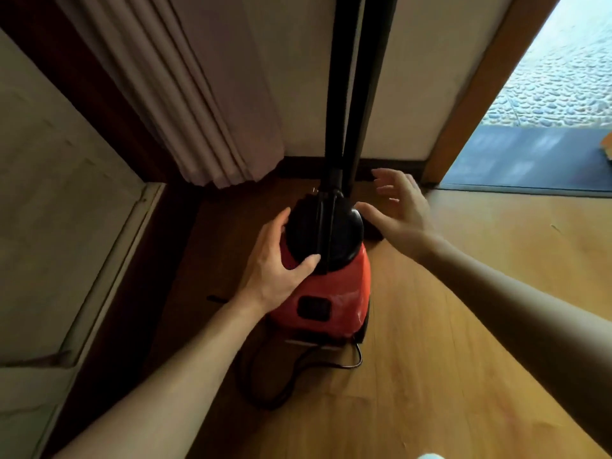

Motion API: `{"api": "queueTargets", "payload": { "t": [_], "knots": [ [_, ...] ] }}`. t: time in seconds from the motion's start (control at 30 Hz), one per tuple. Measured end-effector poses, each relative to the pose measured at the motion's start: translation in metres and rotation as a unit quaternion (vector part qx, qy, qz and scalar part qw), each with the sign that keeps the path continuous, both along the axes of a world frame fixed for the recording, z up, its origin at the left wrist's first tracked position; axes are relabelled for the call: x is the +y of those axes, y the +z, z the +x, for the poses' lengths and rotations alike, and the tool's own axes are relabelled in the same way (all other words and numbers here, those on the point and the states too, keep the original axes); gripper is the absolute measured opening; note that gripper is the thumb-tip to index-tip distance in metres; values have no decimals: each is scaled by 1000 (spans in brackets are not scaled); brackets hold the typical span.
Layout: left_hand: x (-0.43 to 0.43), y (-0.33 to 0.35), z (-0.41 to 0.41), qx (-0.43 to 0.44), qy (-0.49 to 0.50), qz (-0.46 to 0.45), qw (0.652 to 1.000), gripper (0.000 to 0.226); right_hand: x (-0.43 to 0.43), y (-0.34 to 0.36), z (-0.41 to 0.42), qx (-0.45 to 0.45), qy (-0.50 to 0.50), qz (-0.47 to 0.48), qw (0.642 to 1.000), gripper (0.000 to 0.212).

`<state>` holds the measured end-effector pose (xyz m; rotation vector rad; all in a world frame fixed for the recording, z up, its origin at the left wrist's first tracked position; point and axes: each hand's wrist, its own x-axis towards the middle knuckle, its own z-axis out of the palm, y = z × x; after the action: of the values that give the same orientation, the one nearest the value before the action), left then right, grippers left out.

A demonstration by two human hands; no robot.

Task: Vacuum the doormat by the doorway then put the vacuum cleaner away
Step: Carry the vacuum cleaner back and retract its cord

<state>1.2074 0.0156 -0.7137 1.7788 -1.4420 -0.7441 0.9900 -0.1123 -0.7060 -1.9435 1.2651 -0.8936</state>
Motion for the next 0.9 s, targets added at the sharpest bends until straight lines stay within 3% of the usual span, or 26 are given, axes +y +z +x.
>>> {"api": "queueTargets", "payload": {
  "t": [0.1, 0.17, 0.33, 0.47, 0.57, 0.67, 0.77, 0.9],
  "knots": [
    [15, -5, 20, 17, -8, 1, 1000, 79, 19, -5, -12, 70, 52, -63, 994, 61],
    [28, -6, 29, 11, 9, 16, 1000, 72, 37, -6, -14, 97, 58, -38, 993, 55],
    [51, -17, 26, -91, -55, 39, 994, 69, 82, -2, -18, 177, 82, -56, 979, 52],
    [45, -25, 21, -111, -69, 52, 990, 71, 124, -10, -19, 232, 80, -61, 968, 53],
    [44, -33, 21, -137, -54, 36, 988, 54, 144, -24, -12, 256, 88, -71, 960, 43],
    [45, -38, 23, -164, -28, 12, 986, 26, 128, -24, 6, 187, 44, -92, 977, 33],
    [45, -39, 26, -175, -22, 9, 984, 17, 102, -10, 35, 75, -88, -108, 987, 29],
    [47, -40, 38, -169, -3, 19, 985, 16, 94, 0, 58, 86, -110, -150, 979, 32]
  ]
}}
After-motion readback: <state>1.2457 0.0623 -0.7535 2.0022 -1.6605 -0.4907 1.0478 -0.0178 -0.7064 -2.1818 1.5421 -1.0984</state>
